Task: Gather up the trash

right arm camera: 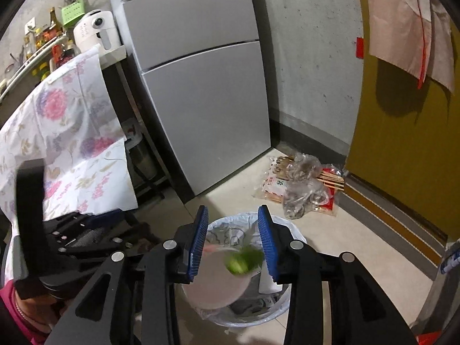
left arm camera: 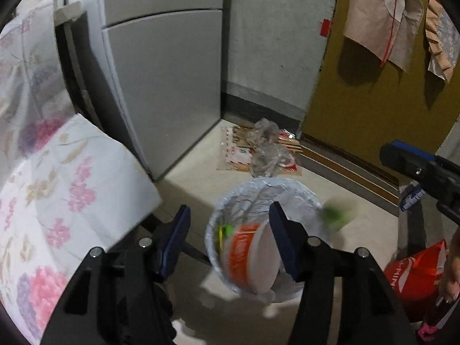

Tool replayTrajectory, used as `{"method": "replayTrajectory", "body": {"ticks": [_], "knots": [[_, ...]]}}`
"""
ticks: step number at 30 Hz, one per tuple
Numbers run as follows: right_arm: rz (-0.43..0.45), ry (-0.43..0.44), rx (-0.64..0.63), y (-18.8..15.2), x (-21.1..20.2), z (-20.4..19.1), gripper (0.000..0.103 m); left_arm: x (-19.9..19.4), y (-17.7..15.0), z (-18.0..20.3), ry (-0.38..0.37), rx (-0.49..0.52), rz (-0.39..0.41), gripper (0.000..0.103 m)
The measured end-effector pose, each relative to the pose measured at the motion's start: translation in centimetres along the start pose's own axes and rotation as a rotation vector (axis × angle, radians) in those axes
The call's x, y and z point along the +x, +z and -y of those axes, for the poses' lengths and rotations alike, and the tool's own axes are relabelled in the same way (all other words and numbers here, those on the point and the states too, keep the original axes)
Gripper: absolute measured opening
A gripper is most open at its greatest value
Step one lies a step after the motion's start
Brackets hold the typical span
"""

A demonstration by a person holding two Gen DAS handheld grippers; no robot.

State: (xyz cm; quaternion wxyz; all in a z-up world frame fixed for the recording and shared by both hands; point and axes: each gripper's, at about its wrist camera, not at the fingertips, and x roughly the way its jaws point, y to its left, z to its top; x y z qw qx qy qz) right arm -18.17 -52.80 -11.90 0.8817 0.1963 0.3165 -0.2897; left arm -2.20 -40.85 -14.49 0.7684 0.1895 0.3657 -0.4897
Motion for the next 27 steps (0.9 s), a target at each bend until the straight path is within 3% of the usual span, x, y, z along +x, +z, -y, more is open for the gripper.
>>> {"method": "replayTrajectory", "body": {"ticks": [7,13,19,27], "knots": [[0.011,0.013,-0.02,0.1,-0.9,-1.1,0.038,-2.4,-0.1,-1.2,0.073,-0.035,0.053,0.056],[-0.034,0.018,-0.077,-0.4,-2.1,-4.7,0.056,-6.1,-1.3,-4.1,0.126,-0.07,0.069,0.072],[-0.096,0.032,-0.118,-0.8,-4.8,-9.1,0.087,-11.8,-3.6,-6.4,0.182,-0.121,0.051,0.096],[-0.052,0.071,-0.299,0.1,-11.2,-15.7,0.089,-20.1,-5.7,-8.3,0.221,-0.234,0.025,0.096]]}}
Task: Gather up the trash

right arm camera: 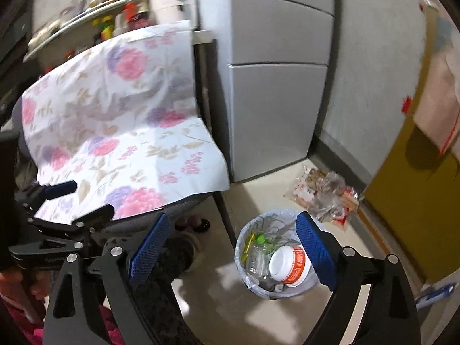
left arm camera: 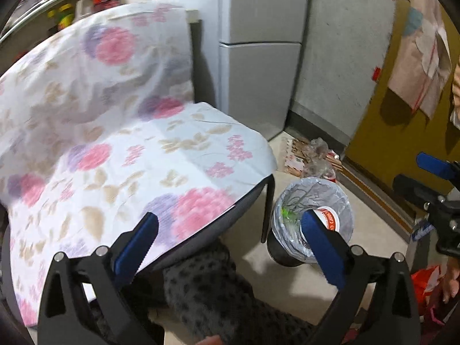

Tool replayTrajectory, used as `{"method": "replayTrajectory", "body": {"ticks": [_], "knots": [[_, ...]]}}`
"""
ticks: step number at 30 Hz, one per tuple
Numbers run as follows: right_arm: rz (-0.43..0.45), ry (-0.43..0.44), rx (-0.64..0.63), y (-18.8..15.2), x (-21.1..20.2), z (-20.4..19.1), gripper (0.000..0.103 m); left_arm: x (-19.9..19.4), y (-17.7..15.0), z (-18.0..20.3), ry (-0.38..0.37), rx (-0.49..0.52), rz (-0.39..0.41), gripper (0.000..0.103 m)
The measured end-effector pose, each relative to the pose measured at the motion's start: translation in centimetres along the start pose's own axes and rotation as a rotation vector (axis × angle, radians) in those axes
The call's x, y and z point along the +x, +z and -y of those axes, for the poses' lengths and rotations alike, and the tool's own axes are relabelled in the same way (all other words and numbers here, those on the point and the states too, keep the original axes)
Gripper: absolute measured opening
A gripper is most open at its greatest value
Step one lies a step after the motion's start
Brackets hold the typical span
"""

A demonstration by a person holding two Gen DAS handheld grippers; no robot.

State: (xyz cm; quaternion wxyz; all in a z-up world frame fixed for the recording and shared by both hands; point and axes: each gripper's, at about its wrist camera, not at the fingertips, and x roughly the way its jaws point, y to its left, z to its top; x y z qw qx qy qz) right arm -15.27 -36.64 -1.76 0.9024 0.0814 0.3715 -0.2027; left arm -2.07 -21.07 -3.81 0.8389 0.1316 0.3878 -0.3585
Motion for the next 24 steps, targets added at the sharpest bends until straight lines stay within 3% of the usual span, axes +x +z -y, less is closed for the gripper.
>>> {"method": "replayTrajectory", "body": {"ticks": [3,10,24], "knots": [[0.024,0.023,-0.066,0.4,-1.9,-1.9,0.089,-2.5,-0.7,-1.3,0.034,-0.042,0.005,0.096],[0.043,0.049,-0.09,1.2,-4.7,-3.4,0.089,-6.5,-1.6,-3.1,0.107,-0.068,0.006,0.096],[0.035,0.052,-0.098,1.3,-5.4,-3.7,0.089,-8.0,-2.1,-4.4,0.155,-0.122,0.004,0.096]]}}
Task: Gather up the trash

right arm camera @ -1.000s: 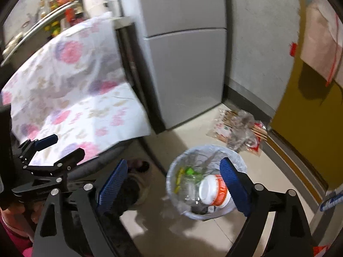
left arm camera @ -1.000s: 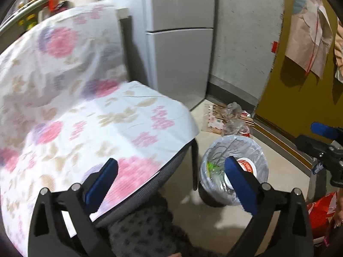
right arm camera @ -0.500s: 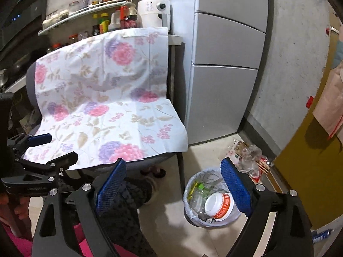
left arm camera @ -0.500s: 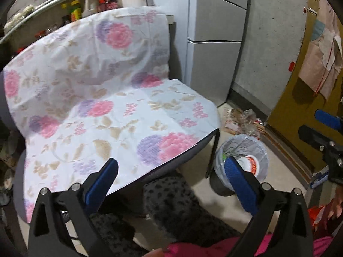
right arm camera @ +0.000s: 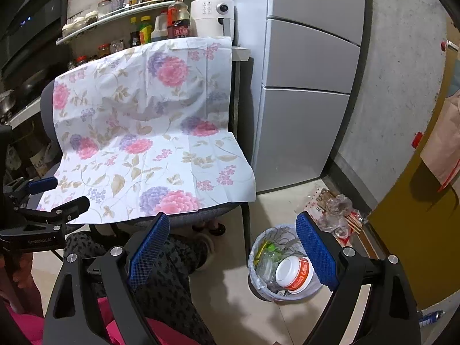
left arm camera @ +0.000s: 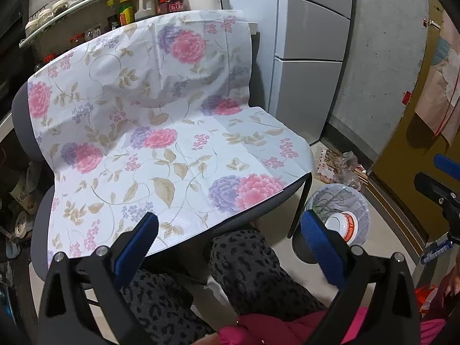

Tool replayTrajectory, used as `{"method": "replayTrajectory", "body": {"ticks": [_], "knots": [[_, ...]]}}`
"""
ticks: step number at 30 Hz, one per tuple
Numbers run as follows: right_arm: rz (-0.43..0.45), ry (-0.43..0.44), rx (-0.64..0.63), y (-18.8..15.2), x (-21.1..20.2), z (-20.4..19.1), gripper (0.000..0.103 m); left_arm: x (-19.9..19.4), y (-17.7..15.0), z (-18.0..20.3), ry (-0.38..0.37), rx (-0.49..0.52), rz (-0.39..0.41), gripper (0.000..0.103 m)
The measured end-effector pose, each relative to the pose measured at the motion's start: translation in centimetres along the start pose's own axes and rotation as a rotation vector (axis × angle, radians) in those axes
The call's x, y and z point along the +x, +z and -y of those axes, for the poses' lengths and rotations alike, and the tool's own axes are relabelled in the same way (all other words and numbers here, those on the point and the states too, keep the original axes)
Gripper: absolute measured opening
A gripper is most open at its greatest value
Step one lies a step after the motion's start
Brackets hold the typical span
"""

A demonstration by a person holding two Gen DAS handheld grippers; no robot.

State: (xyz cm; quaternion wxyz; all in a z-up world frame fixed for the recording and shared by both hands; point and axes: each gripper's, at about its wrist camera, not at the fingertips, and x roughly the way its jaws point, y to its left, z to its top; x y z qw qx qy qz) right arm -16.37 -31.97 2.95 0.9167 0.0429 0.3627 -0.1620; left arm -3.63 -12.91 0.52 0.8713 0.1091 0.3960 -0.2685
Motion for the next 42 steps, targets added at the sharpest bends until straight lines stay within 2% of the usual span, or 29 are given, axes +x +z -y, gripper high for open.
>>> {"method": "replayTrajectory", "body": {"ticks": [42], "knots": [[0.008,-0.018,0.038,0.1,0.2,1.2,0.089,-0.6,0.4,0.1,0.012,-0.003,0.022,0.096]]}}
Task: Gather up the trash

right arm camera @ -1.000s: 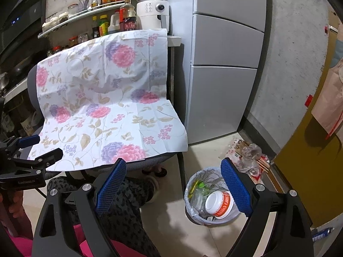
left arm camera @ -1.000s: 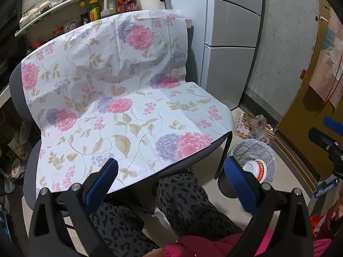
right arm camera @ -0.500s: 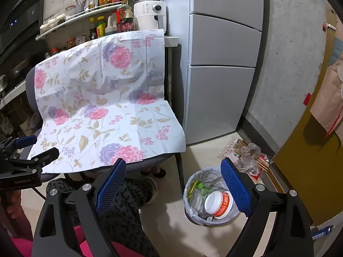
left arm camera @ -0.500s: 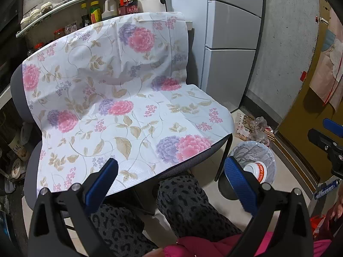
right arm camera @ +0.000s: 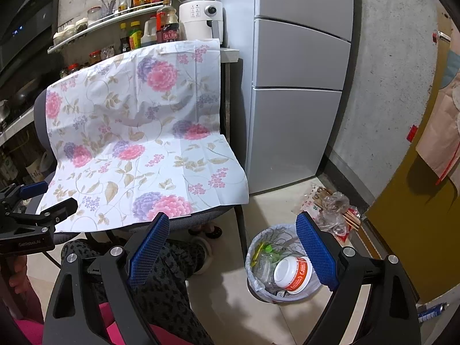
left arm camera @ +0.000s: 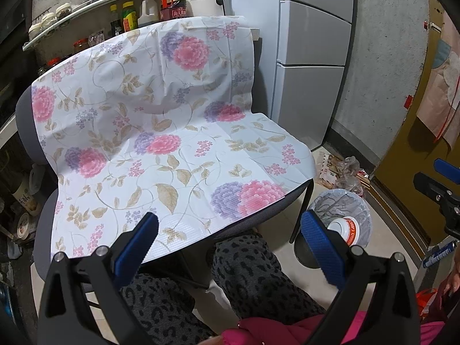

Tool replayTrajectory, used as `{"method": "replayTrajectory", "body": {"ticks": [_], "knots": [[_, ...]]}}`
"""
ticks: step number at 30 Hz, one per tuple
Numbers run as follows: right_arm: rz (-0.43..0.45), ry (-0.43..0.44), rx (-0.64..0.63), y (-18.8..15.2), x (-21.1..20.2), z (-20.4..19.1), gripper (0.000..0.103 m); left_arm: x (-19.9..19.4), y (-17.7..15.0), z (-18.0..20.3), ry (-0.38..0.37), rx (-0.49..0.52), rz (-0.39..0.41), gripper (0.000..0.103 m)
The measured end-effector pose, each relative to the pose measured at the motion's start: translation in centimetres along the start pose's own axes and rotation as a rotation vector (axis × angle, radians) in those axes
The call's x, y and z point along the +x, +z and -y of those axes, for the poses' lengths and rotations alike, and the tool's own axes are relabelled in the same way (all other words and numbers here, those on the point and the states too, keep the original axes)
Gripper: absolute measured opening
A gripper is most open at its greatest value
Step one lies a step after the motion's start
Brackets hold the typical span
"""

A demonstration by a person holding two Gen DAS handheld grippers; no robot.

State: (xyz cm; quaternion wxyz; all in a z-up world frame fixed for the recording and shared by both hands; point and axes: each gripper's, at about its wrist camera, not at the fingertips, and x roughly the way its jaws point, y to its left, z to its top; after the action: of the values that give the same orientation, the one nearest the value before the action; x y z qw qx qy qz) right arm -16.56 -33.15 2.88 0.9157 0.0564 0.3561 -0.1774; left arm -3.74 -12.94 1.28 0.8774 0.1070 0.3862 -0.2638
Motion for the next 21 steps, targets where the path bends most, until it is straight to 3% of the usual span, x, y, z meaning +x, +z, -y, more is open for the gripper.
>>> {"method": "replayTrajectory", "body": {"ticks": [21], "knots": [[0.0,0.0,-0.002,0.07,0.11,0.11,0.089,0.02,-0.02,0.22,0.001,0.002,-0.001,0.096]]}}
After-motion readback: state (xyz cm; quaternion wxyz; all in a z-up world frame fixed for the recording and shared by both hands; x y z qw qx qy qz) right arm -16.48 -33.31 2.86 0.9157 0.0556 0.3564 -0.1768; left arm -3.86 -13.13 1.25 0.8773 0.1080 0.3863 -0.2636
